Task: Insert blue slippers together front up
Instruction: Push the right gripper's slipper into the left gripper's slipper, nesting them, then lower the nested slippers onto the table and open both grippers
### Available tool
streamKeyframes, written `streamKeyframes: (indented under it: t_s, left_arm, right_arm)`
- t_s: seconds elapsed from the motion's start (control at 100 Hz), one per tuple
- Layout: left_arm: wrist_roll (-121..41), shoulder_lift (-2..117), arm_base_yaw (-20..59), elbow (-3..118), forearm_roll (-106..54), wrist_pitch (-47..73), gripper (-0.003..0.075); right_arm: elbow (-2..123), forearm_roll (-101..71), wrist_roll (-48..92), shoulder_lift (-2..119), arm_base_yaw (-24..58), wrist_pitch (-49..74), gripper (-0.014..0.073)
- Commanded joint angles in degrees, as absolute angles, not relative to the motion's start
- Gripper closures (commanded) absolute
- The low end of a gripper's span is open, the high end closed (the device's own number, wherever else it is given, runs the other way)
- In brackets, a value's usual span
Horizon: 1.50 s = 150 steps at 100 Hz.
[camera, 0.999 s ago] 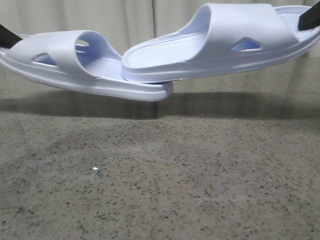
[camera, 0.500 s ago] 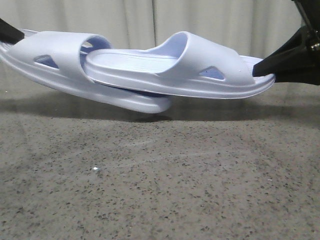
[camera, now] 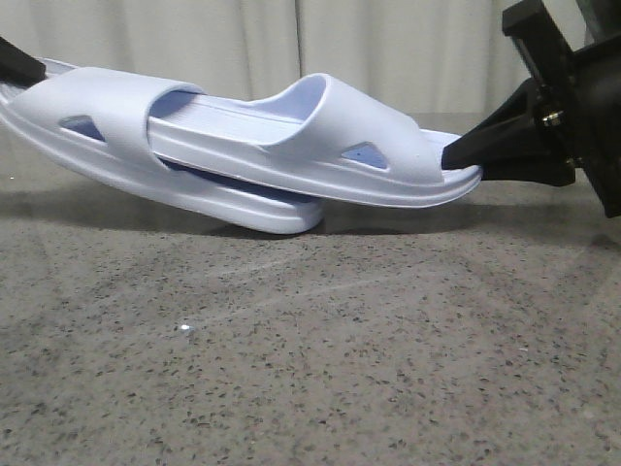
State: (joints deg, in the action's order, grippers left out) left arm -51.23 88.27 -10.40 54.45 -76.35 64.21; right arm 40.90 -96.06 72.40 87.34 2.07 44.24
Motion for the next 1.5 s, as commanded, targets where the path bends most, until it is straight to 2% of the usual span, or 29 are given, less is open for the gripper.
streamKeyframes:
  t_s: [0.0,0.4,0.6,0.67,0.879,1.489]
  left_arm:
    - [-51.3,86.1,-8.5,55.9,-81.0,68.3,0.0705]
    - [-51.3,86.1,-7.4,55.9,-80.4,67.6,0.0705]
    - [-51.3,86.1,-7.4,55.9,-79.7,67.8,0.0705]
    - [-51.3,86.1,-7.4,55.9,-79.7,67.8,0.0705]
    - [-51.7,86.1,-7.5,55.9,-79.7,67.4,0.0705]
    - [-52.6,86.1,-7.5,55.9,-82.7,62.9,0.0705]
  right_arm:
    - [44.2,-98.6,74.0,87.1,4.7,49.8,0.07]
    - [53.7,-99.1,74.0,91.1,12.8,49.0,0.07]
    - [54.7,-99.0,74.0,91.8,13.3,48.8,0.07]
    - [54.7,-98.6,74.0,91.8,12.9,49.3,0.0674]
    - [54.7,-95.6,74.0,91.6,9.7,52.2,0.048]
    - [54.3,-89.2,72.5,87.1,-9.5,66.4,0.0475]
